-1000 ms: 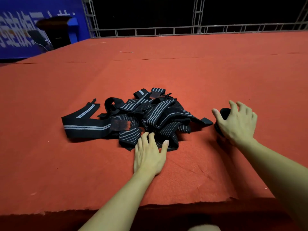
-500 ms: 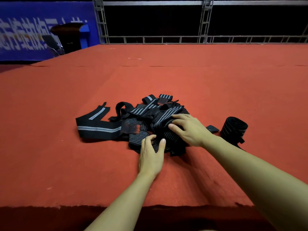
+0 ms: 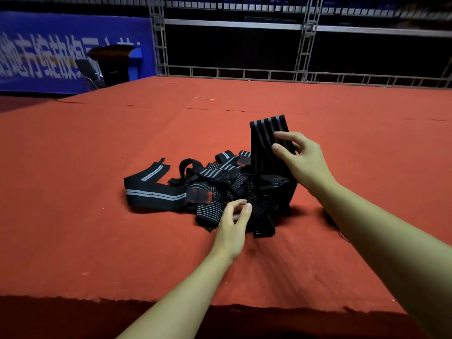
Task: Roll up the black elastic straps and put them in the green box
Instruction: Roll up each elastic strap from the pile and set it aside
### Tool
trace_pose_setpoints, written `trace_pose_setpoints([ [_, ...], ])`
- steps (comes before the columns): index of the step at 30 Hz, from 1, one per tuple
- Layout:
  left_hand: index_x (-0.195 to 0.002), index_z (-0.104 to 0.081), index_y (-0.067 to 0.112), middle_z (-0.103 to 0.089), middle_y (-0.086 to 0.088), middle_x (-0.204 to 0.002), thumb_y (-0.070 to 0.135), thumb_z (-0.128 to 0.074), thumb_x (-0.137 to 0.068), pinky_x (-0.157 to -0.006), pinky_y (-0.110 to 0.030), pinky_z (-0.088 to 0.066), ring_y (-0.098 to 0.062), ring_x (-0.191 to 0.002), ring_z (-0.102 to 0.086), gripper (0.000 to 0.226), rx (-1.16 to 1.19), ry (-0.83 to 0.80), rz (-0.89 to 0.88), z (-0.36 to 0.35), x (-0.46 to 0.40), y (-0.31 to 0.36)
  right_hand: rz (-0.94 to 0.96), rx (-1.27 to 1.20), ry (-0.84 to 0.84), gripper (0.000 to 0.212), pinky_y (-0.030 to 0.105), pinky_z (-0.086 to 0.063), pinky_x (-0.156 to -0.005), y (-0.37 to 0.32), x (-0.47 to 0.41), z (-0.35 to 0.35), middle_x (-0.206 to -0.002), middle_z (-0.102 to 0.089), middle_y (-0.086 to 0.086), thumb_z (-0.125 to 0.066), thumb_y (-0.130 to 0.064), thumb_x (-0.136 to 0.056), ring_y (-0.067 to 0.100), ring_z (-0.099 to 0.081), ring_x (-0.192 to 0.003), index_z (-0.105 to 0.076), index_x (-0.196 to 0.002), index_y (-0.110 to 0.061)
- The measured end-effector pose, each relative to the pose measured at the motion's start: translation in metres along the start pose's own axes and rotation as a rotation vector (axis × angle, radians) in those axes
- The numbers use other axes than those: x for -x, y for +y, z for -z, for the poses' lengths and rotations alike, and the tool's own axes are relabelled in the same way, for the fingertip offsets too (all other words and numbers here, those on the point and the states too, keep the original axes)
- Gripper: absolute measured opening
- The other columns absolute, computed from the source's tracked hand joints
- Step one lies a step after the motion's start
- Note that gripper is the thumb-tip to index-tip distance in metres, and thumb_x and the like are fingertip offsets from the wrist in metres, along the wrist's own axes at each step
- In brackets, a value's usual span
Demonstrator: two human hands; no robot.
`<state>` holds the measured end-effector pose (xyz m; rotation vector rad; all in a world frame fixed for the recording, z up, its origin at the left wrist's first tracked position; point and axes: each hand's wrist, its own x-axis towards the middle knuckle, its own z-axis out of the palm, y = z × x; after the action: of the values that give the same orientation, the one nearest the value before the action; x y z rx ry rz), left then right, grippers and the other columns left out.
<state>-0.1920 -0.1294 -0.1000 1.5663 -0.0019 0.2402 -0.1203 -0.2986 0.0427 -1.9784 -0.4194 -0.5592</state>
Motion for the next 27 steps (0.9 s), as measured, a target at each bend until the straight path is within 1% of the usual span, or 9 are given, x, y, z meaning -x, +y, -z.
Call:
trace_pose_setpoints([
  [6, -0.132, -0.054, 0.039, -0.062, 0.017, -0.129, 0.065, -0.068, -0.084, -0.111, -0.03, -0.044, 0.001, -0.121, -0.059, 0.056, 0.121, 0.004, -0.009, 0.004, -0.002, 0.036, -0.011, -0.217, -0.044, 0.042, 0.029, -0.059, -0.093, -0.046, -0.003, -0.017, -0.126, -0.07, -0.01, -0.078, -0.017, -0.09, 0.008, -0.07, -0.109, -0.069, -0.129, -0.029],
  [8, -0.13, -0.058, 0.035, -0.065, 0.014, -0.13, 0.055, -0.068, -0.092, -0.112, -0.035, -0.045, -0.003, -0.123, -0.06, 0.044, 0.19, 0.002, 0.043, 0.012, -0.003, 0.044, -0.046, -0.328, -0.012, 0.047, 0.033, -0.061, -0.088, -0.056, -0.002, -0.024, -0.124, -0.071, -0.004, -0.08, -0.013, -0.088, 0.013, -0.071, -0.108, -0.068, -0.131, -0.03],
  [11, -0.123, -0.067, 0.023, -0.074, 0.002, -0.121, 0.038, -0.064, -0.099, -0.106, -0.047, -0.052, -0.018, -0.119, -0.067, 0.028, 0.366, -0.07, 0.138, 0.023, 0.006, 0.053, -0.101, -0.482, 0.067, 0.048, 0.026, -0.06, -0.083, -0.071, 0.001, -0.034, -0.114, -0.072, -0.008, -0.079, -0.007, -0.088, 0.01, -0.072, -0.101, -0.067, -0.131, -0.025],
  [13, -0.131, -0.06, 0.024, -0.069, -0.003, -0.125, 0.031, -0.068, -0.097, -0.101, -0.047, -0.056, -0.021, -0.12, -0.066, 0.036, 0.397, -0.036, 0.116, 0.029, 0.008, 0.054, -0.154, -0.587, 0.114, 0.05, 0.035, -0.06, -0.091, -0.078, 0.005, -0.042, -0.12, -0.07, -0.005, -0.082, -0.011, -0.084, 0.013, -0.071, -0.108, -0.067, -0.13, -0.024],
  [15, -0.142, -0.047, 0.034, -0.06, 0.002, -0.135, 0.035, -0.077, -0.091, -0.099, -0.046, -0.057, -0.018, -0.124, -0.063, 0.059, 0.461, -0.005, 0.112, 0.034, 0.007, 0.054, -0.215, -0.704, 0.14, 0.055, 0.045, -0.059, -0.096, -0.084, 0.008, -0.051, -0.129, -0.067, 0.004, -0.085, -0.016, -0.078, 0.023, -0.069, -0.116, -0.067, -0.13, -0.023],
  [17, -0.142, -0.046, 0.042, -0.058, 0.005, -0.14, 0.037, -0.08, -0.085, -0.101, -0.044, -0.056, -0.014, -0.127, -0.061, 0.067, 0.503, -0.001, 0.094, 0.038, 0.007, 0.06, -0.269, -0.808, 0.143, 0.059, 0.047, -0.058, -0.097, -0.092, 0.011, -0.057, -0.13, -0.065, 0.009, -0.084, -0.01, -0.081, 0.026, -0.069, -0.116, -0.063, -0.136, -0.019],
  [20, -0.131, -0.058, 0.038, -0.068, 0.011, -0.131, 0.026, -0.071, -0.096, -0.104, -0.041, -0.053, -0.003, -0.118, -0.065, 0.039, 0.517, 0.004, 0.023, 0.041, 0.008, 0.076, -0.266, -0.876, 0.107, 0.062, 0.044, -0.059, -0.097, -0.105, 0.013, -0.063, -0.13, -0.064, 0.007, -0.077, -0.001, -0.087, 0.024, -0.069, -0.116, -0.056, -0.144, -0.013],
  [23, -0.116, -0.066, 0.026, -0.072, 0.005, -0.124, 0.022, -0.064, -0.1, -0.106, -0.045, -0.052, -0.009, -0.113, -0.067, 0.017, 0.565, 0.019, 0.006, 0.046, 0.009, 0.087, -0.204, -0.72, 0.09, 0.062, 0.042, -0.058, -0.097, -0.109, 0.015, -0.065, -0.13, -0.063, -0.001, -0.081, -0.008, -0.086, 0.02, -0.068, -0.118, -0.057, -0.142, -0.02],
  [27, -0.104, -0.069, 0.019, -0.076, -0.003, -0.11, 0.024, -0.063, -0.102, -0.101, -0.051, -0.053, -0.023, -0.105, -0.069, 0.008, 0.531, 0.143, -0.046, 0.064, 0.007, 0.087, -0.183, -0.529, 0.207, 0.055, 0.015, -0.056, -0.084, -0.102, 0.024, -0.058, -0.116, -0.065, -0.012, -0.082, -0.022, -0.087, -0.003, -0.066, -0.102, -0.061, -0.137, -0.02],
])
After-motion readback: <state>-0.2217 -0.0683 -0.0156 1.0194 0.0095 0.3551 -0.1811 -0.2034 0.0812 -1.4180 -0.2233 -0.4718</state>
